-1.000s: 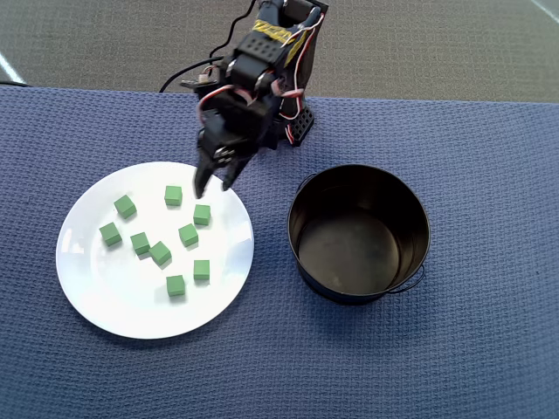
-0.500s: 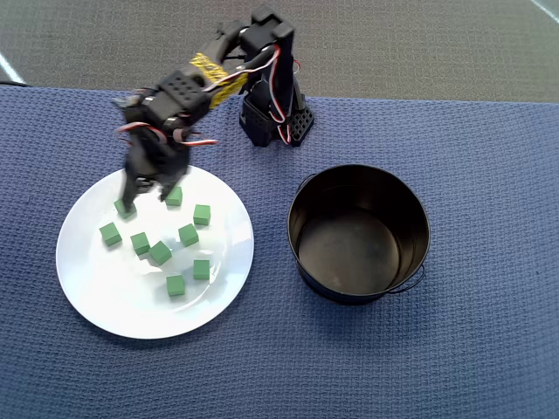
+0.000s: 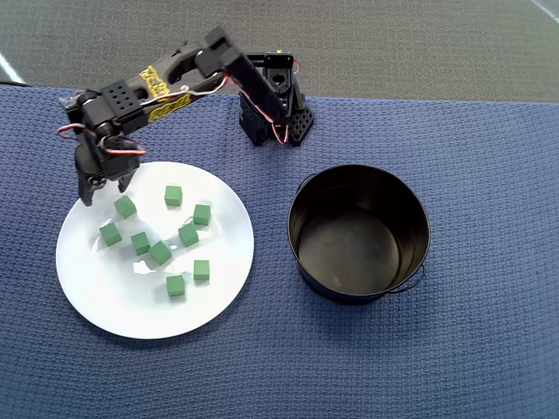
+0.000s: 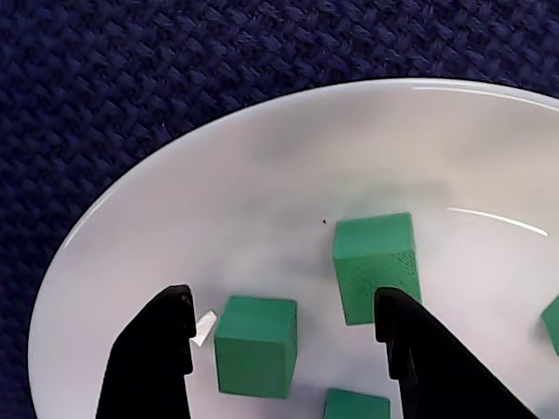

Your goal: Pick up the green cubes from the white plate and place them in the black recipient

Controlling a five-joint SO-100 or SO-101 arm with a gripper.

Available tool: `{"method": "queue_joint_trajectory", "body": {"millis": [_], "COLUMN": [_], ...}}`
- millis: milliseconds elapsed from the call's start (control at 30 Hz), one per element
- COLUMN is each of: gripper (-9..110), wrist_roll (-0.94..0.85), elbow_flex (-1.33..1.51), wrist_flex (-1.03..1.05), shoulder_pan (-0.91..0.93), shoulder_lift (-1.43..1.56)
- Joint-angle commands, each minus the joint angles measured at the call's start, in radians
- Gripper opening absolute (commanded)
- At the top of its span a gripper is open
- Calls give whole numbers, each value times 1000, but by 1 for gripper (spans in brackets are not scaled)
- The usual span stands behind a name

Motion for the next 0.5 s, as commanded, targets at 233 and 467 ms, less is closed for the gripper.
{"method": "queue_joint_trajectory", "body": {"millis": [233,467], "gripper": [19,20], "wrist_roll": [14,31], "elbow_flex": [-163,-262], "wrist_flex": [44,80], "shoulder_pan": [-63,-110], "shoulder_lift": [-51,-129]}}
